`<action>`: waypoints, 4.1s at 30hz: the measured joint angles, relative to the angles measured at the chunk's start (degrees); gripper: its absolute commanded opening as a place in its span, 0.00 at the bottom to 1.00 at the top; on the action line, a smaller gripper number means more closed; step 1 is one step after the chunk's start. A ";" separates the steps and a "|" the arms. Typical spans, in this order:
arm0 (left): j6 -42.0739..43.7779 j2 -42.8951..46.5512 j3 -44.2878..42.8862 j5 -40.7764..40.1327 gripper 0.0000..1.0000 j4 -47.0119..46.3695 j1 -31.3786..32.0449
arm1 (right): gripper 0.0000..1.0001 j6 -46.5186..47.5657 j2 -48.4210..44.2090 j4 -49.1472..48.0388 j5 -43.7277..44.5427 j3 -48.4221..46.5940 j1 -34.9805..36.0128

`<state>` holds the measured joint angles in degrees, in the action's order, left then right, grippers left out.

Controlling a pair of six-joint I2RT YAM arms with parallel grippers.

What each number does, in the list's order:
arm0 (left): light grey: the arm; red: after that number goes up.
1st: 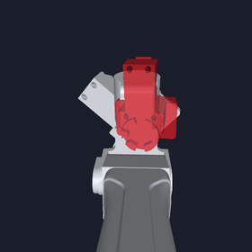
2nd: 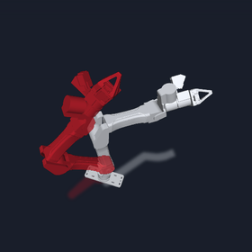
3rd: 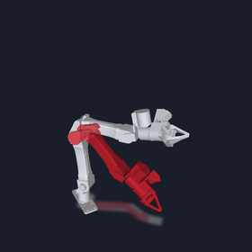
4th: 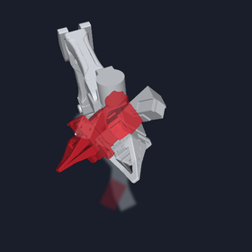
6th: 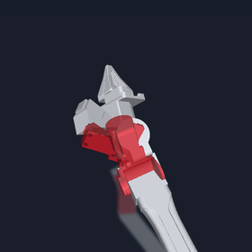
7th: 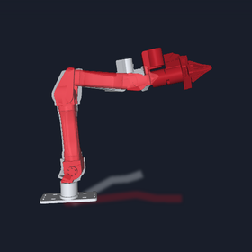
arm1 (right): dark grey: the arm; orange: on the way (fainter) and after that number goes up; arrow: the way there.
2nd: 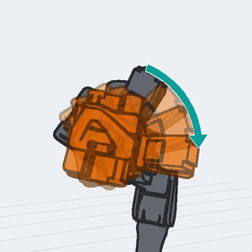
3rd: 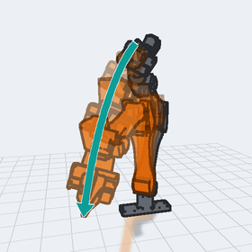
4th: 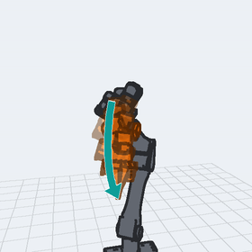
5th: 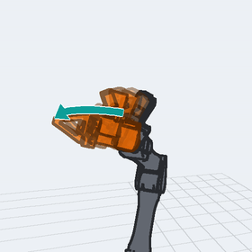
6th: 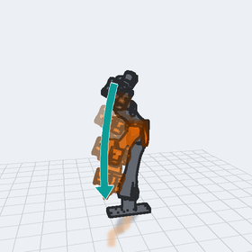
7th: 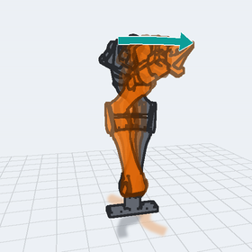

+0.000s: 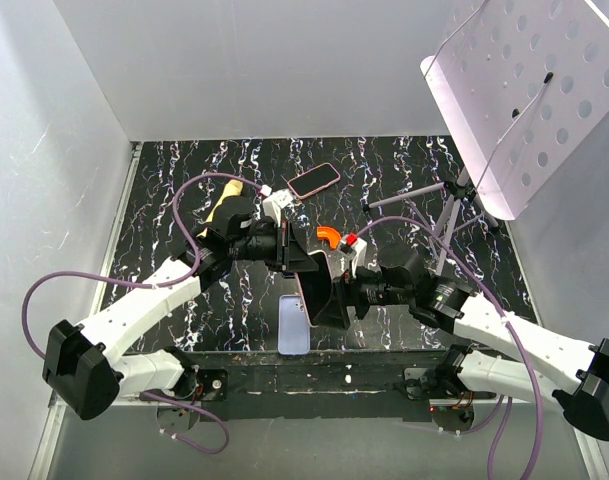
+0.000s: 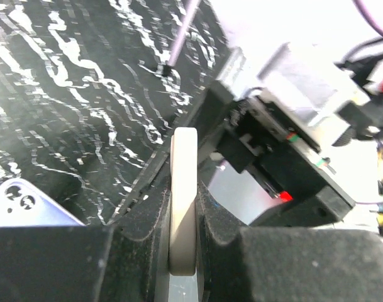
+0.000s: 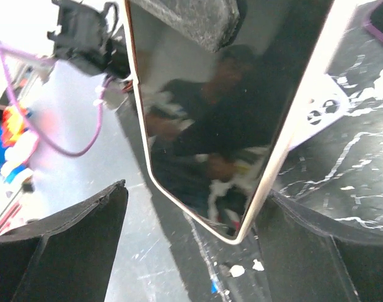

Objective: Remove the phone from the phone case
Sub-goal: Pick up the phone at the center of the board, then remove the phone case from the phone.

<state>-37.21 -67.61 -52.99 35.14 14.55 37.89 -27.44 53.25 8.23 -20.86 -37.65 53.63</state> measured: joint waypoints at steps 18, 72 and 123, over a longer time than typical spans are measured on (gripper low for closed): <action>-13.94 6.01 7.74 17.14 0.21 -20.68 -2.12 | 0.01 -18.75 2.25 -27.34 -20.24 6.32 -1.05; -40.98 5.55 8.83 24.65 0.00 -54.49 -7.63 | 0.01 15.74 1.09 -3.34 -15.23 -11.06 6.21; -39.10 12.20 12.85 -0.52 0.00 -39.15 -4.66 | 0.61 -5.49 -2.27 -5.90 -5.22 -13.31 3.61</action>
<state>-76.31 -55.42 -40.14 34.61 -24.60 33.23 -32.93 50.98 2.33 -26.09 -50.96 57.23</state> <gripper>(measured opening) 0.152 0.642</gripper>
